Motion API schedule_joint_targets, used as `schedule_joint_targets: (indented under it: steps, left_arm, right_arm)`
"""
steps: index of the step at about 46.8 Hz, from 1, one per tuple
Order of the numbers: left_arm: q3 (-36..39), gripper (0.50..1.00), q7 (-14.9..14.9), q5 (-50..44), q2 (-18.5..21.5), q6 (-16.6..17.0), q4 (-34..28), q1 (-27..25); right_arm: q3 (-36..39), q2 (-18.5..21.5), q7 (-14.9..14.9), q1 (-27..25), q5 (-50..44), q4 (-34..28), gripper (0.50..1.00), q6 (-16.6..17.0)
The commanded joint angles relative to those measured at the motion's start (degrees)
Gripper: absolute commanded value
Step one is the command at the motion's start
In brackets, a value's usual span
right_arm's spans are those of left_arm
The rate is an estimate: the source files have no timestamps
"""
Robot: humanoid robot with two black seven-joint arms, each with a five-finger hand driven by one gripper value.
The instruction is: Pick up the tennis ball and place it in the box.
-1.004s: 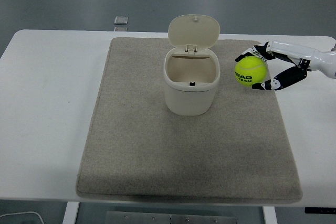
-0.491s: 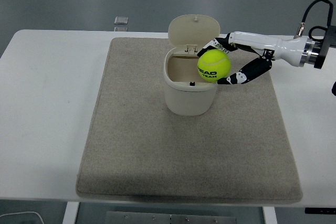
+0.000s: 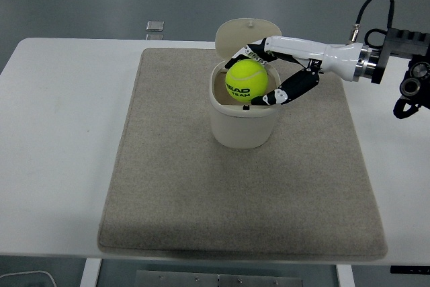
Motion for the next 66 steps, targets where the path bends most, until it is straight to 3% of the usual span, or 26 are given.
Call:
schedule_joint_targets:
  steps: [1,18,29,33,41,51,57,66]
  left_arm:
    - [-0.01,0.992,-0.01,-0.01,0.0,0.0,0.03,-0.02]
    - [-0.01,0.992,-0.01,-0.01,0.0,0.0,0.03,-0.02]
    - [-0.01,0.992,-0.01,-0.01,0.0,0.0,0.03,-0.02]
    - [-0.01,0.992,-0.01,-0.01,0.0,0.0,-0.05,-0.02]
    - [-0.01,0.992,-0.01,-0.01,0.0,0.0,0.03,-0.02]
    - [-0.01,0.992,-0.01,-0.01,0.0,0.0,0.03,-0.02]
    - [-0.01,0.992,-0.01,-0.01,0.0,0.0,0.03,-0.02]
    - [-0.01,0.992,-0.01,-0.01,0.0,0.0,-0.05,-0.02]
  right_arm:
    - [-0.11,0.2,0.0,-0.17,0.01,-0.41,0.5,-0.01]
    - [-0.28,0.11,0.0,-0.52,-0.07,-1.64,0.5,-0.01]
    - [-0.28,0.11,0.0,-0.61,0.01,-2.7,0.603,-0.01]
    - [-0.28,0.11,0.0,-0.52,-0.07,-2.78,0.613,-0.01]
    - [-0.28,0.11,0.0,-0.61,-0.07,-3.22,0.715,-0.01]
    - [-0.37,0.11,0.09,-0.87,-0.07,-3.31,0.77,-0.01]
    - [-0.37,0.11,0.09,-0.87,0.01,-3.4,0.838,-0.01]
    - [-0.46,0.11,0.09,-1.22,-0.07,-3.4,0.858,-0.01]
